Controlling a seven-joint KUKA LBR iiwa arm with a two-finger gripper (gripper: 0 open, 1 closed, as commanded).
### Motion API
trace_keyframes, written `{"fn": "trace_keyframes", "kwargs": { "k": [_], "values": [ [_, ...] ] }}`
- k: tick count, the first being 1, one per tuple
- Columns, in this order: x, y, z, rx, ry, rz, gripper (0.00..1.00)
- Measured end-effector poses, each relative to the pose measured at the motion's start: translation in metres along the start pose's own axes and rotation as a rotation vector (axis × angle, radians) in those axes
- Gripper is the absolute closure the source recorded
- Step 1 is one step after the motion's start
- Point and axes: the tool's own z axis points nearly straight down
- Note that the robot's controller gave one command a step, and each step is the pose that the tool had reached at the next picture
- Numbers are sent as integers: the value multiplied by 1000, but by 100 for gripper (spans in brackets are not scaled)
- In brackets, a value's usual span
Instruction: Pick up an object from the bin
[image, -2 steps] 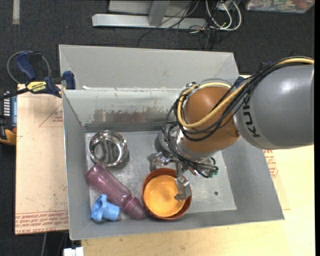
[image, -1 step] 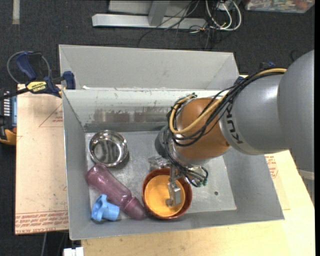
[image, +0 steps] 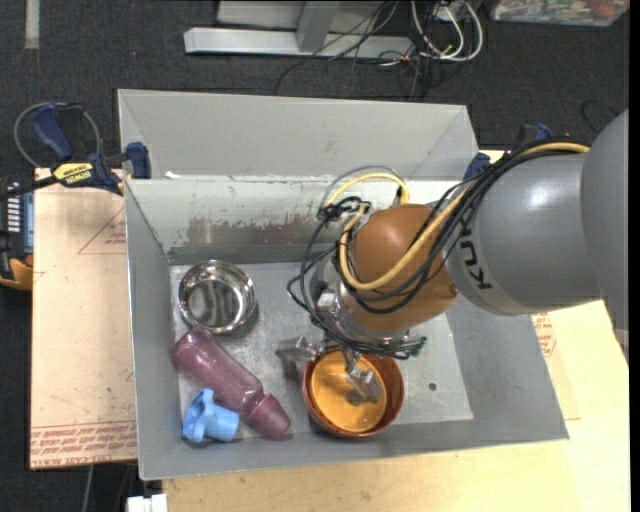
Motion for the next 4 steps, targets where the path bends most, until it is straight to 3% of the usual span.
{"fn": "trace_keyframes", "kwargs": {
  "k": [1, 4],
  "values": [
    [3, -17, -7, 2, 9, 602, 100],
    [2, -17, -22, 2, 6, 603, 100]
  ]
}}
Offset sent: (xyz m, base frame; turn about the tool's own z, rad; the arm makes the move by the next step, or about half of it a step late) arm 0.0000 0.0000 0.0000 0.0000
